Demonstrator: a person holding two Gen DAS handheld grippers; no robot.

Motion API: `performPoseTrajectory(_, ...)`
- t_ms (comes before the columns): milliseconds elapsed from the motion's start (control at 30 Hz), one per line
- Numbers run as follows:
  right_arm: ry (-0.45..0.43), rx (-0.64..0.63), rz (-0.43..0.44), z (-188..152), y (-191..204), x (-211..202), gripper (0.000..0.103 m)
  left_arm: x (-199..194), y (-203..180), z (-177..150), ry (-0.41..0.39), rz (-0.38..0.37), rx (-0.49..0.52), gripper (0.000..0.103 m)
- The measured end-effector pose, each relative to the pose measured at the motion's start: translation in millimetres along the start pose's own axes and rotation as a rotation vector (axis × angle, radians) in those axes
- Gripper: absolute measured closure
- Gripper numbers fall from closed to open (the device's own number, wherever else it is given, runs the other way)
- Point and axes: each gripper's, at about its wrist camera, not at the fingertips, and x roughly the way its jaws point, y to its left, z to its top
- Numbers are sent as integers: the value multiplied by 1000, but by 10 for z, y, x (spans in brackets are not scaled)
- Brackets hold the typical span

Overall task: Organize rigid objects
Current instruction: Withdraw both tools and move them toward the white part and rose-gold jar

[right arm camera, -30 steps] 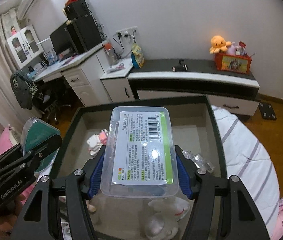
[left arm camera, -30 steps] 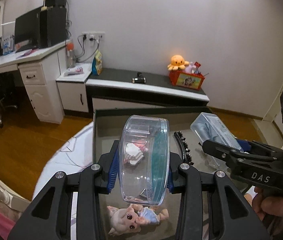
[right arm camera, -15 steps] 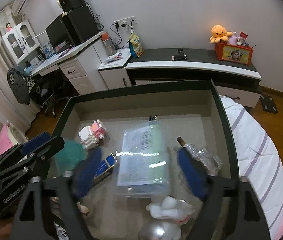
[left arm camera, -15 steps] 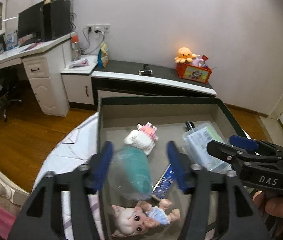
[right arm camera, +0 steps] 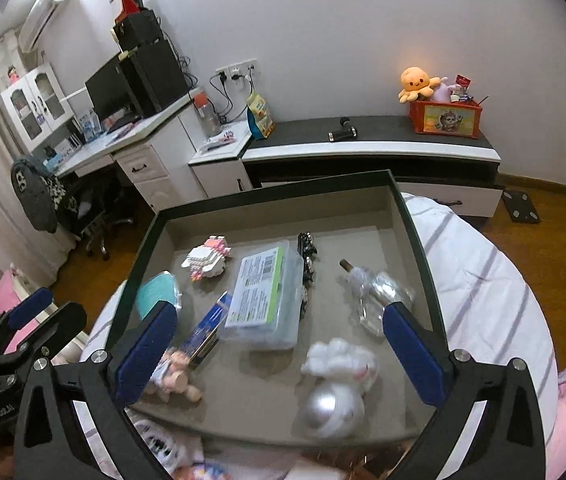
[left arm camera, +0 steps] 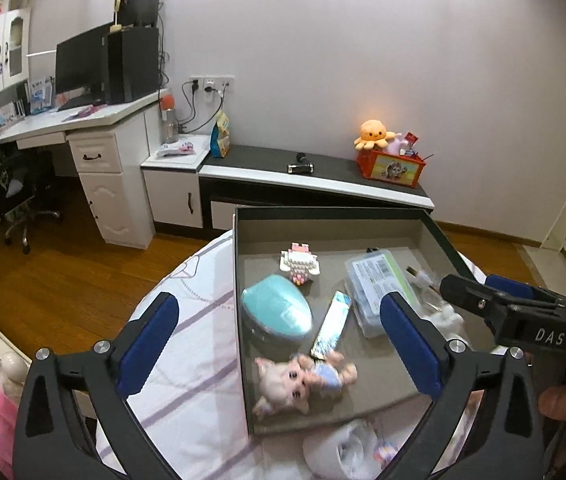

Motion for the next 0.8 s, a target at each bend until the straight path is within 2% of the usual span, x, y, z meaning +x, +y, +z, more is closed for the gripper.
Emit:
performPoseTrajectory(367,-76,60,-20,-471,-113,-642,0,-613,-109,-334,-20,-38,16,0)
performPoseTrajectory(800,-210,20,-101,-1041,10,-1379,0,-1126,-130,-848,-56,-31,-1,0)
